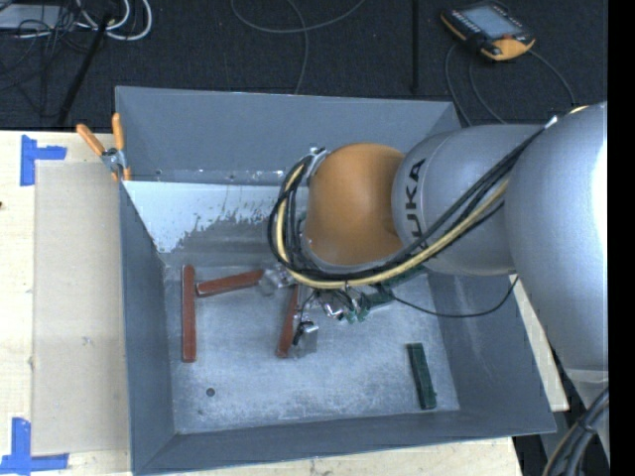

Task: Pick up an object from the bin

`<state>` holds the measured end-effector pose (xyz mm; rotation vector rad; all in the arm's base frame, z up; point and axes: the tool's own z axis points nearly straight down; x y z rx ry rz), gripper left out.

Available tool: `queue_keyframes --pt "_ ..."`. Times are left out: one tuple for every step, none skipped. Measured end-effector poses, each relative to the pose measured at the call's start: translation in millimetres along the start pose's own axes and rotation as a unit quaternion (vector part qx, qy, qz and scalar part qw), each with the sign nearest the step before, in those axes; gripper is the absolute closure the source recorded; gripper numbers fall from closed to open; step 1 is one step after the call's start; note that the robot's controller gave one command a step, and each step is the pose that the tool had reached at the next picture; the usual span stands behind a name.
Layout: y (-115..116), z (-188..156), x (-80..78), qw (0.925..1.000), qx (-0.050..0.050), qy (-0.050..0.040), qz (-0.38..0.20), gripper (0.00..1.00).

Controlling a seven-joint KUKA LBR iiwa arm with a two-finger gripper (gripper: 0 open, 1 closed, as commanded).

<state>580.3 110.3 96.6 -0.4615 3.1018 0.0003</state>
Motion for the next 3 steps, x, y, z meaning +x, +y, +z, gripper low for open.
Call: queue_keyframes --pt "-45 27 -0.2 0.9978 0.0 0.0024 -0.067 1.0" --pt "-45 26 -0.2 0.9978 -0.001 0.0027 -0.067 1.0" --pt "-59 -127 6.4 0.9924 0.0 0.0004 -0.123 1.0"
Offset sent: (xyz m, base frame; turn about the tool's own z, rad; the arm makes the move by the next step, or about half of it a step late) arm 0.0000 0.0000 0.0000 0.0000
